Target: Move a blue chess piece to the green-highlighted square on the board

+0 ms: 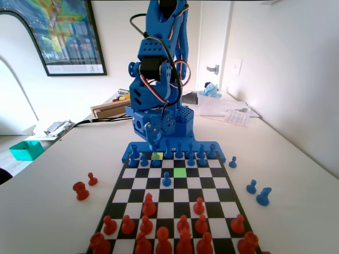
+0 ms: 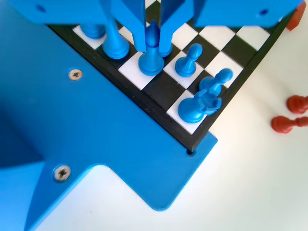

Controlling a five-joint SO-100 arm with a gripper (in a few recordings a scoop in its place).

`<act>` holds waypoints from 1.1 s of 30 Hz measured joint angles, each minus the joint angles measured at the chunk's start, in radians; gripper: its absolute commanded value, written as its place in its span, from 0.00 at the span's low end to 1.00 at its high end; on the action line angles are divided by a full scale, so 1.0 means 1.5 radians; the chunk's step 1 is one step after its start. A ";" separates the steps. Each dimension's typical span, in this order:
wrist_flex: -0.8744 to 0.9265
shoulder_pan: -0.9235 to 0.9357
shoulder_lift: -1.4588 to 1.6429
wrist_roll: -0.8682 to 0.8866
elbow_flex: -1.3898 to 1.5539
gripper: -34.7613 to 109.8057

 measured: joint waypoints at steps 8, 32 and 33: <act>0.090 0.014 0.001 -0.006 -0.020 0.26; 0.460 -0.024 0.017 0.144 -0.345 0.25; 0.461 -0.037 0.017 0.166 -0.351 0.25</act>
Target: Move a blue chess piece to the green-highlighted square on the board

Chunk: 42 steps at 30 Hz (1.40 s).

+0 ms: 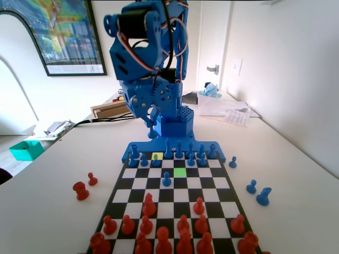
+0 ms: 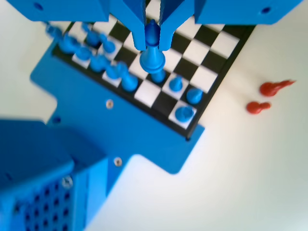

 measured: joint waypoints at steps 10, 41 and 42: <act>-0.085 -0.130 -0.002 0.252 -0.018 0.25; -0.347 -0.255 -0.208 0.482 0.065 0.25; -0.349 -0.257 -0.210 0.483 0.064 0.25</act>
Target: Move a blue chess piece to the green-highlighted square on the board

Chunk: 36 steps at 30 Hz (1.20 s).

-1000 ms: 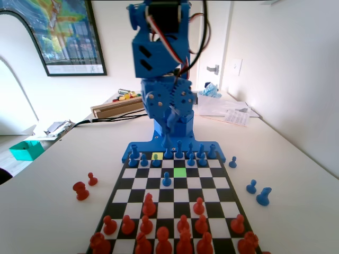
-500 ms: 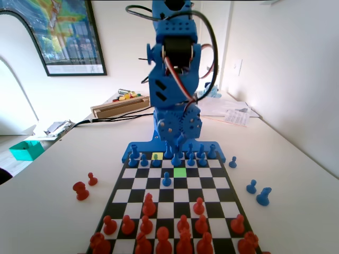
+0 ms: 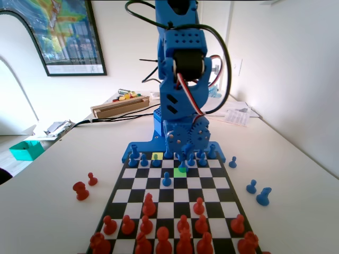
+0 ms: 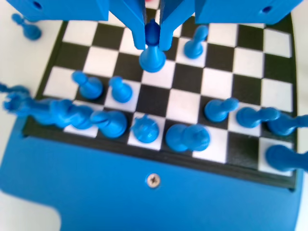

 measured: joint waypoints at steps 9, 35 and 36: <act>-0.027 0.003 -0.013 0.002 0.000 0.25; -0.059 0.031 -0.013 -0.015 0.031 0.30; -0.059 0.031 -0.013 -0.015 0.031 0.31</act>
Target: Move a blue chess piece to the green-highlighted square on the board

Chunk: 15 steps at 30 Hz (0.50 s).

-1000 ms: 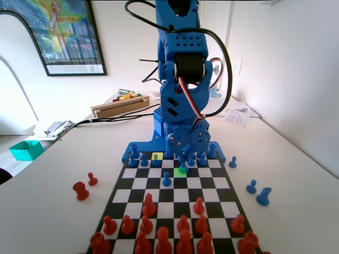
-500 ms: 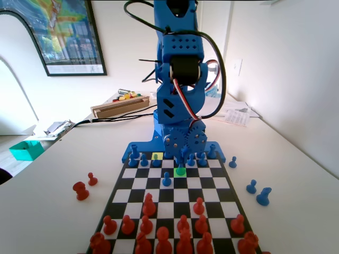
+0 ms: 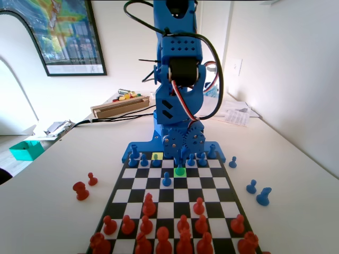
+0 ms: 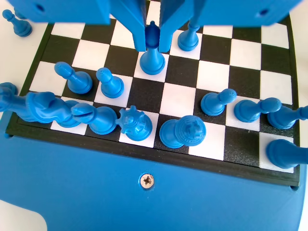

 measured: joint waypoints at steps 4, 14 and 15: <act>-0.001 0.000 0.000 -0.007 0.000 0.32; 0.059 0.000 0.000 -0.021 -0.028 0.33; 0.075 0.000 0.003 -0.021 -0.038 0.33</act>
